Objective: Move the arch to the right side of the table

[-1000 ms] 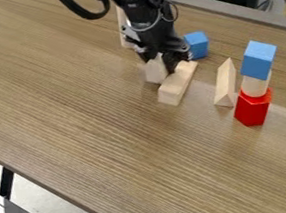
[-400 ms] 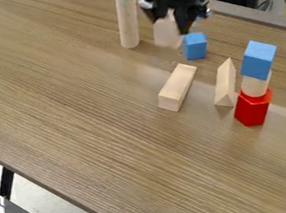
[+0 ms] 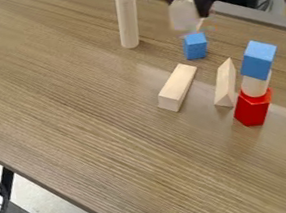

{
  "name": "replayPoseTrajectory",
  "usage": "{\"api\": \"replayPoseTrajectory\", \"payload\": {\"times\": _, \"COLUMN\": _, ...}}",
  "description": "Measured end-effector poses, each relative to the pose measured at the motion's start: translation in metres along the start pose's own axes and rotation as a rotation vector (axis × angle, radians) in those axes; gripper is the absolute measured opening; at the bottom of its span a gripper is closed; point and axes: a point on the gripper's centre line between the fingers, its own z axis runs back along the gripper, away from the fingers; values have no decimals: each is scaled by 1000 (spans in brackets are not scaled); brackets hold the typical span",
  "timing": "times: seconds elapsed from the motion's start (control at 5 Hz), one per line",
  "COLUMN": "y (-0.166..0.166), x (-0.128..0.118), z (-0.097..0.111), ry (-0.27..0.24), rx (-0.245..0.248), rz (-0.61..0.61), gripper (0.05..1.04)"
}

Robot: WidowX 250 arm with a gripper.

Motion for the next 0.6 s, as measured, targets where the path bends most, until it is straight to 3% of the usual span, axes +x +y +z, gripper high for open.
{"api": "replayPoseTrajectory", "payload": {"times": 0.4, "y": -43, "x": 4, "z": 8, "ry": -7, "rx": -80, "rz": -79, "gripper": 544}}
{"api": "replayPoseTrajectory", "payload": {"times": 0.6, "y": -61, "x": 2, "z": 1, "ry": 15, "rx": -104, "rz": -108, "gripper": 544}}
